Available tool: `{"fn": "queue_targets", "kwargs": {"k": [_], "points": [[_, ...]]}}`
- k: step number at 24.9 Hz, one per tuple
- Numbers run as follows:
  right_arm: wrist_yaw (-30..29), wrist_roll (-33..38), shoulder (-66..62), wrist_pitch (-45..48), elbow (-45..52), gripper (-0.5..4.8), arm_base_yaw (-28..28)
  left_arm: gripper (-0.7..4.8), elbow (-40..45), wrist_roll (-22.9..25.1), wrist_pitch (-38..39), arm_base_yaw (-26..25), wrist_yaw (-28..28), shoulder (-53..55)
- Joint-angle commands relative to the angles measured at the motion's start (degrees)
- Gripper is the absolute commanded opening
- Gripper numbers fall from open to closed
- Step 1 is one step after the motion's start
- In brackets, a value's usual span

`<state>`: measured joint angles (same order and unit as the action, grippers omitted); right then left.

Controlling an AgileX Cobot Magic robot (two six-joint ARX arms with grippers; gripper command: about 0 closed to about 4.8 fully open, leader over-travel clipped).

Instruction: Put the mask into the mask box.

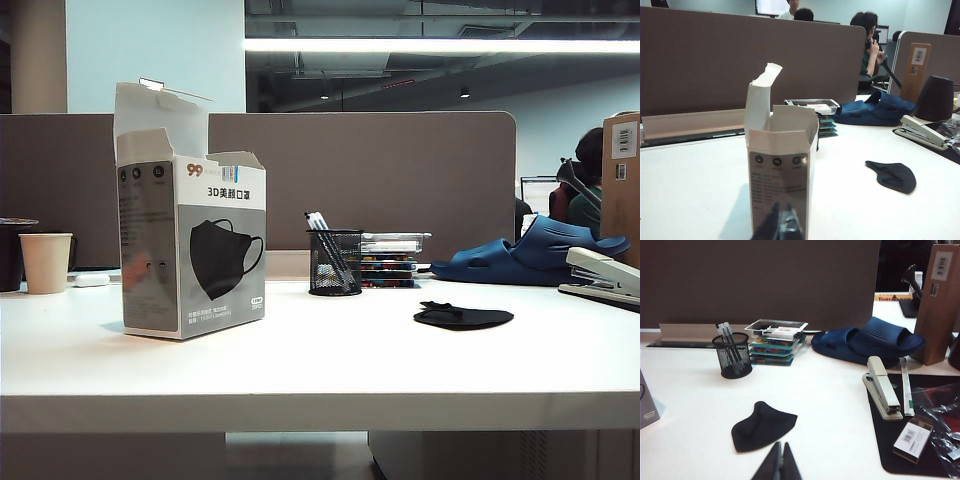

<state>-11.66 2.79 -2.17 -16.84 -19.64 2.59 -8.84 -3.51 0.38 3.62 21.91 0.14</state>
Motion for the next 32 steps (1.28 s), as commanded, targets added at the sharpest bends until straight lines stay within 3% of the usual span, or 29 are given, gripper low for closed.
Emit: {"fn": "queue_targets", "kwargs": {"k": [1, 6, 10, 15, 18, 21, 23, 26, 29, 32], "points": [[0.2, 0.2, -4.3, -4.7, -5.2, -0.09, -0.1, -0.05, -3.4, 0.7, 4.0, -0.1, 0.4, 0.3], [-0.7, 0.2, -16.0, -10.4, -15.3, -0.09, -0.1, -0.05, -7.7, 2.0, 8.6, -0.1, 0.5, 0.5], [-5.4, 0.2, -27.9, -13.8, -24.6, -0.09, -0.1, -0.05, -10.9, 2.6, 10.9, -0.1, 3.1, 3.8], [-6.5, 0.2, -40.5, -19.1, -35.2, 0.03, -0.2, -0.05, -16.2, 7.2, 12.0, -0.1, 4.9, 13.2], [-6.9, 0.2, -46.9, -18.9, -39.2, 1.53, -0.2, -0.05, -19.0, 9.3, 12.0, -0.1, 4.9, 19.7], [-8.0, 0.2, -50.8, -18.4, -40.6, 2.58, -1.8, -0.05, -20.5, 9.2, 12.0, -0.1, 5.4, 24.3], [-6.8, 0.2, -55.7, -16.0, -40.7, 3.94, -5.4, -0.05, -21.3, 9.3, 10.5, -0.1, 6.1, 28.7], [-3.3, 0.2, -60.2, -13.5, -40.7, 4.74, -8.8, -0.05, -21.3, 9.3, 8.7, -0.1, 6.3, 31.3], [2.7, 0.2, -67.9, -7.8, -40.8, 4.79, -13.6, -0.05, -21.5, 9.5, 8.0, -0.1, 6.4, 34.1], [2.9, 0.2, -76.1, -1.3, -41.3, 4.79, -16.0, -0.05, -21.5, 9.6, 7.0, -0.1, 6.7, 35.3]]}}
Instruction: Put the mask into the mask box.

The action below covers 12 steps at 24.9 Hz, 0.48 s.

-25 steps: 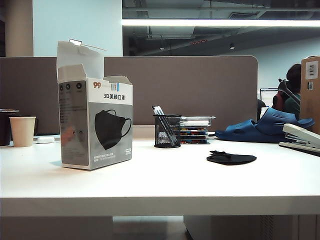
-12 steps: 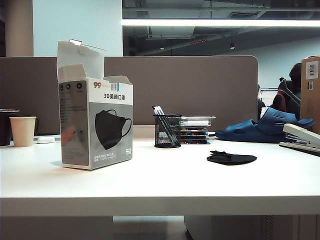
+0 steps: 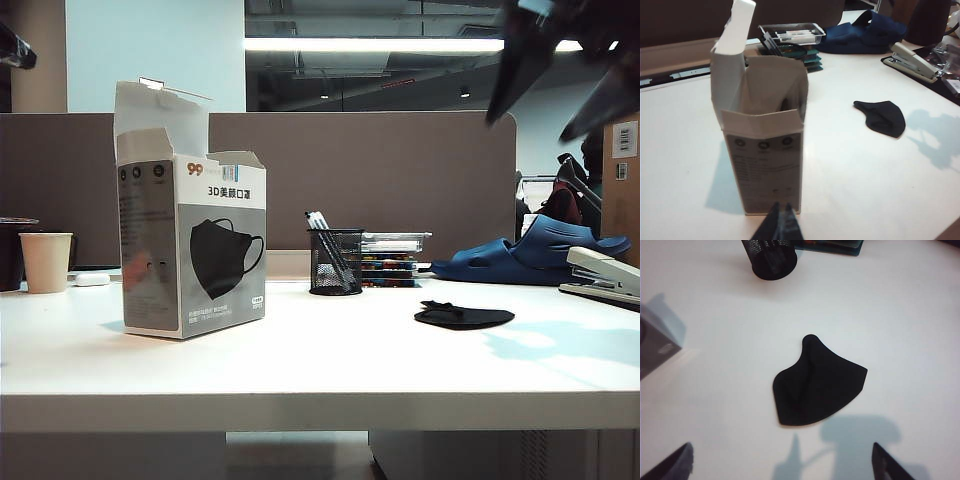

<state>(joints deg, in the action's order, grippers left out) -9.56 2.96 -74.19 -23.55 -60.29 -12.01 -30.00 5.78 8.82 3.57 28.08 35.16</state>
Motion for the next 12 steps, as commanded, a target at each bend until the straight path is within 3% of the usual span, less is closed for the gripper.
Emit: {"fn": "queue_targets", "kwargs": {"k": [1, 7, 12], "points": [[0.9, 0.0, -5.8, 6.8, -0.7, 4.79, -1.5, -0.05, -0.3, 0.3, -1.6, 0.0, 0.7, 0.3], [0.9, 0.0, -17.0, 10.7, -3.0, 4.79, -1.7, -0.05, -0.3, 3.8, -1.6, 0.1, 5.3, 0.3], [1.2, 0.0, -25.4, 10.5, -8.1, 4.79, -1.7, -0.05, -0.4, 4.1, -1.6, 0.1, 7.8, 0.3]]}}
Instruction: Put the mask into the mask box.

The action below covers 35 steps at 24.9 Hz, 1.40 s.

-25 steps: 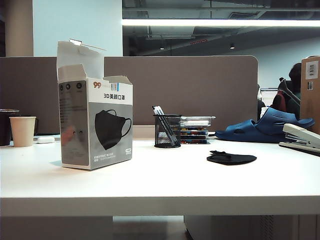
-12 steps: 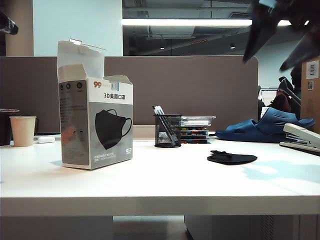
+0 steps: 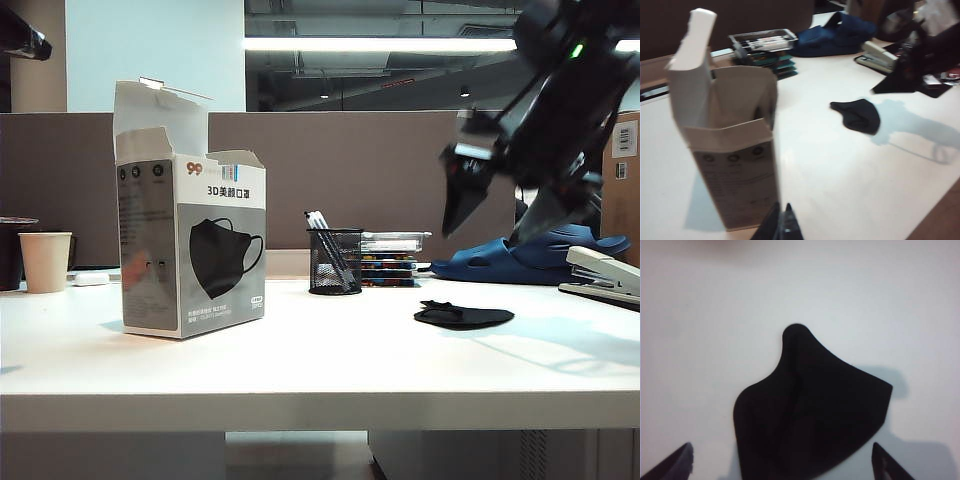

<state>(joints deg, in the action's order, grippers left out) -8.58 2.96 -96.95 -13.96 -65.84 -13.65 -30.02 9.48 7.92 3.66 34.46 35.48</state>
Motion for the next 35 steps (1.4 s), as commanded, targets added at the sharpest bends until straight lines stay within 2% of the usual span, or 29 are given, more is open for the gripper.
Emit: {"fn": "queue_targets", "kwargs": {"k": [1, 7, 14, 21, 22, 24, 26, 28, 29, 31, 35], "points": [[0.2, 0.0, -4.0, 0.9, -3.4, 4.79, 0.0, -0.05, -0.3, 0.4, -0.7, 0.0, 1.4, -0.1], [3.8, -0.8, -11.5, 0.4, -8.5, 4.79, -1.1, -0.05, -0.3, 0.4, -0.7, 0.1, 1.6, -0.1], [10.4, -5.2, -17.4, -2.1, -11.9, 4.79, -2.8, -0.05, -0.3, 0.4, -0.7, 0.1, 1.6, -0.1], [10.0, -4.9, -20.3, -5.4, -11.9, 4.79, -2.8, -0.04, -0.3, 0.4, -2.1, 0.1, 1.6, -0.1], [10.2, -4.9, -20.8, -5.9, -11.9, 4.63, -2.8, -0.04, -0.3, 0.4, -2.6, 0.1, 1.5, -0.1], [10.1, -4.9, -21.3, -6.9, -11.9, 3.86, -2.8, -0.01, -0.3, 0.4, -4.0, 0.1, 1.3, -0.1], [10.1, -4.9, -21.6, -7.5, -11.9, 2.79, -2.8, 0.04, -0.3, 0.4, -5.6, 0.1, 1.3, -0.1], [9.9, -4.9, -21.6, -7.6, -11.9, 1.49, -2.8, 0.4, -0.3, 0.4, -6.8, 0.1, 1.1, -0.1], [9.9, -4.9, -21.6, -7.6, -11.9, 0.45, -2.8, 0.74, -0.3, 0.4, -7.5, 0.1, 0.1, -0.1], [9.8, -4.9, -21.6, -7.6, -11.9, -0.08, -2.8, 0.89, -0.3, 0.4, -7.7, 0.0, -1.0, -0.1], [6.8, -4.9, -21.5, -7.7, -12.1, -0.06, -2.8, 0.9, -0.3, 0.6, -7.7, 0.0, -3.2, 0.0]]}}
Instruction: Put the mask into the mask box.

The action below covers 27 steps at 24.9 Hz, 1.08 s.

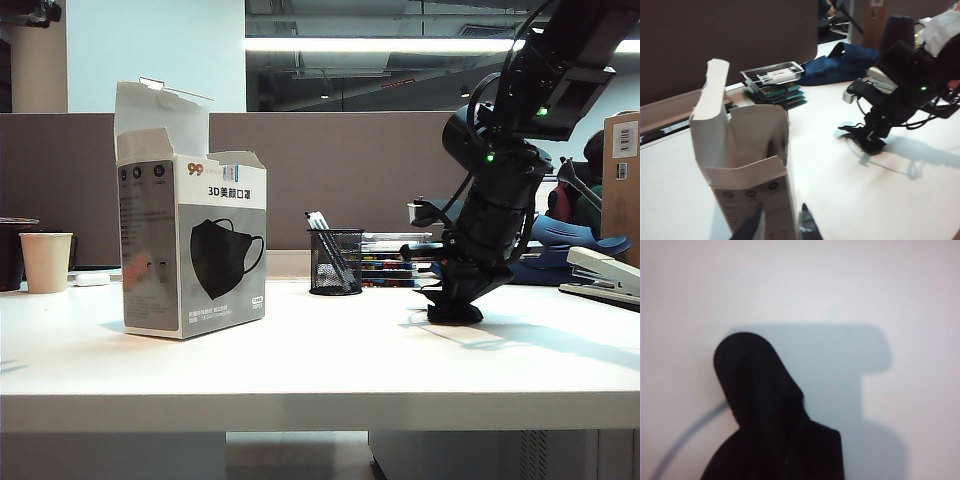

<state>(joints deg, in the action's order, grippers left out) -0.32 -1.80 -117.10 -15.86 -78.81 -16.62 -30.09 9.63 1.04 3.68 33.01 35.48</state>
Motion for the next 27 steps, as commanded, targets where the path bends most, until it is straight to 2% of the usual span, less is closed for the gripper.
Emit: {"fn": "queue_targets", "kwargs": {"k": [1, 3, 4, 5, 9, 15, 19, 21, 23, 27], "points": [[-3.3, -0.2, -1.2, -5.7, 0.7, -0.07, 0.2, 0.94, -0.3, 0.9, -0.9, 0.0, -3.0, 0.0], [-6.5, -0.2, -0.6, -5.0, 0.7, -0.07, 0.2, 1.42, -0.3, 1.1, -1.2, 0.0, -4.9, 0.0], [-10.2, -0.1, 0.4, -3.6, 0.7, -0.06, 0.2, 2.39, -0.3, 1.1, -1.7, 0.0, -7.0, 0.0], [-13.3, -0.1, 1.6, -2.2, 0.7, -0.06, 0.0, 2.89, -0.3, 1.1, -2.5, 0.0, -8.4, 0.0], [-22.5, 0.3, 5.9, 3.4, 0.7, -0.07, -0.1, 2.87, -0.3, 1.0, -8.1, 0.0, -8.8, 2.6], [-32.0, 4.5, 10.9, 11.5, 0.7, -0.06, -0.1, 2.87, -0.3, 0.8, -15.8, 0.2, -8.6, 9.1], [-38.2, 9.9, 12.5, 18.2, 0.7, -0.06, -0.2, 2.86, -0.3, 0.8, -20.4, 0.2, -8.7, 14.0], [-42.1, 15.4, 12.8, 23.4, 0.7, -0.07, -0.2, 2.79, -0.3, 0.6, -24.3, 0.1, -8.8, 17.7], [-43.6, 18.3, 12.8, 26.0, 0.7, -0.07, -0.5, 2.76, -0.3, -0.5, -27.4, 0.1, -8.8, 20.3], [-44.5, 19.2, 12.9, 28.0, 0.7, -0.07, -1.8, 2.76, -0.6, -1.6, -32.0, 0.1, -8.8, 25.0]]}}
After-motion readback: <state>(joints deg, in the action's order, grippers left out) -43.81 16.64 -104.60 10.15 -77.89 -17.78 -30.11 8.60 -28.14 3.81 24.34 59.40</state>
